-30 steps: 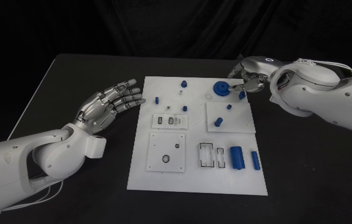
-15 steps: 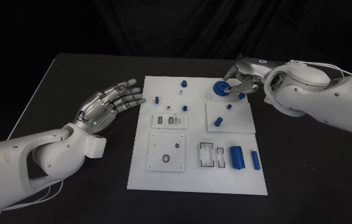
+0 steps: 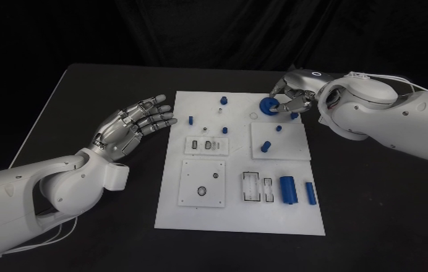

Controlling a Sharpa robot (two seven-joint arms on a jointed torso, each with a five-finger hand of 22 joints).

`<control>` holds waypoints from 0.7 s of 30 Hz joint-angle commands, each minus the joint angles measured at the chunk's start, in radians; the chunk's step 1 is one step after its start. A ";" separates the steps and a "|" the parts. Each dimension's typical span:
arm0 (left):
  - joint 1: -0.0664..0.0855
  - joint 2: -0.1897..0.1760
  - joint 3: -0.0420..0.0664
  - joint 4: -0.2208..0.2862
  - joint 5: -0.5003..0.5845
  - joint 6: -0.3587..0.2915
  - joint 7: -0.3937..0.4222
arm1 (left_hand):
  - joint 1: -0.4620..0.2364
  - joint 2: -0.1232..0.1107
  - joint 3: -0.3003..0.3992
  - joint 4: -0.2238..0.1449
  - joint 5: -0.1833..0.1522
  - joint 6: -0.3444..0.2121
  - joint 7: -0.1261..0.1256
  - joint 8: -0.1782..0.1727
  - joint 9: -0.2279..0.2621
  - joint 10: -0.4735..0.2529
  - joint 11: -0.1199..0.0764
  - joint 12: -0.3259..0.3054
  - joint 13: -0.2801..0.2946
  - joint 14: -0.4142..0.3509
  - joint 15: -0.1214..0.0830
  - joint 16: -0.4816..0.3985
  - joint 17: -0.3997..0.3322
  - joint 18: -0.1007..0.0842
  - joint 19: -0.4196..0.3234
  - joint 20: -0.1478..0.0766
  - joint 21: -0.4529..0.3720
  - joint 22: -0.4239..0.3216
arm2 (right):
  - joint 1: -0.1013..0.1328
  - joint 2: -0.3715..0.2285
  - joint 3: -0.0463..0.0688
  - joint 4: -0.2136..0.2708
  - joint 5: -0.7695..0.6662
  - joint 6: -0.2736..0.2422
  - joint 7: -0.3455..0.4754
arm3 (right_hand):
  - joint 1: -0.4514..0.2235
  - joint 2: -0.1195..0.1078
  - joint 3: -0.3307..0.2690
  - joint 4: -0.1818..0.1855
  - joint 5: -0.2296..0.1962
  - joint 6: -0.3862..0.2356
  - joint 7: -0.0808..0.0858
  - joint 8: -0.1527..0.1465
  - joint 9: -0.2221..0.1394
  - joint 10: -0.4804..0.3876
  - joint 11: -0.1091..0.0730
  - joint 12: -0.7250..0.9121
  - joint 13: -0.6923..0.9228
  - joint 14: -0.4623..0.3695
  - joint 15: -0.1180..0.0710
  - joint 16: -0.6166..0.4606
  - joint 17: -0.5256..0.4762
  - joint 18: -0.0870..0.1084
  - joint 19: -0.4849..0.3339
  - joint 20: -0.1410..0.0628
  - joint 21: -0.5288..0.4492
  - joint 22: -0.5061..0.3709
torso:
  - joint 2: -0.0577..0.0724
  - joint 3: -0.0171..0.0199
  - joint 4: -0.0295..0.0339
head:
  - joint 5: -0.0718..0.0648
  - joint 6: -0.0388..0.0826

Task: Assemble the parts on the task board

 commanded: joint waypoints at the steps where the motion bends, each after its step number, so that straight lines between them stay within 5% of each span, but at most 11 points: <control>1: 0.001 0.001 0.000 0.001 0.001 0.017 0.207 | -0.009 -0.004 0.005 0.001 0.004 -0.001 0.004 0.005 0.000 0.002 0.005 0.003 0.001 0.001 0.006 0.000 -0.001 -0.020 -0.001 0.007 -0.005 -0.002 | -0.003 0.003 0.000 -0.001 -0.001 0.013 -0.001 | 0.001 0.008 -0.006 -0.001 0.008 0.009 -0.001 0.007 0.002 0.109 -0.003 0.003 0.263 0.105 0.000 0.003 0.263 -0.020 0.010 0.000 0.008 0.115 | 0.000 0.0000 -0.0002 | 0.000 -0.002; 15: 0.001 0.002 0.000 -0.001 0.001 0.019 0.202 | -0.010 -0.005 0.006 0.000 0.004 -0.002 0.005 0.004 0.000 0.003 0.005 0.004 0.001 0.001 0.006 0.001 -0.001 -0.020 -0.001 0.008 -0.005 -0.002 | -0.017 0.019 0.001 -0.021 -0.041 0.032 -0.008 | 0.035 -0.006 -0.007 -0.032 0.041 0.043 -0.008 0.020 0.016 0.109 -0.009 0.003 0.263 0.105 -0.005 0.003 0.263 -0.023 0.022 -0.005 0.018 0.132 | 0.000 -0.0001 -0.0004 | 0.001 -0.007; 21: 0.001 0.002 0.000 -0.002 0.004 0.020 0.201 | -0.010 -0.005 0.006 0.000 0.004 -0.002 0.005 0.004 0.000 0.003 0.005 0.004 0.001 0.001 0.006 0.001 -0.001 -0.020 -0.001 0.008 -0.005 -0.002 | -0.027 0.025 0.001 -0.026 -0.055 0.042 -0.013 | 0.071 -0.002 0.014 -0.062 0.151 0.079 -0.012 0.041 0.041 0.109 -0.013 0.003 0.263 0.105 -0.010 0.003 0.263 -0.023 0.020 -0.010 0.016 0.133 | 0.000 0.0001 -0.0003 | 0.003 -0.008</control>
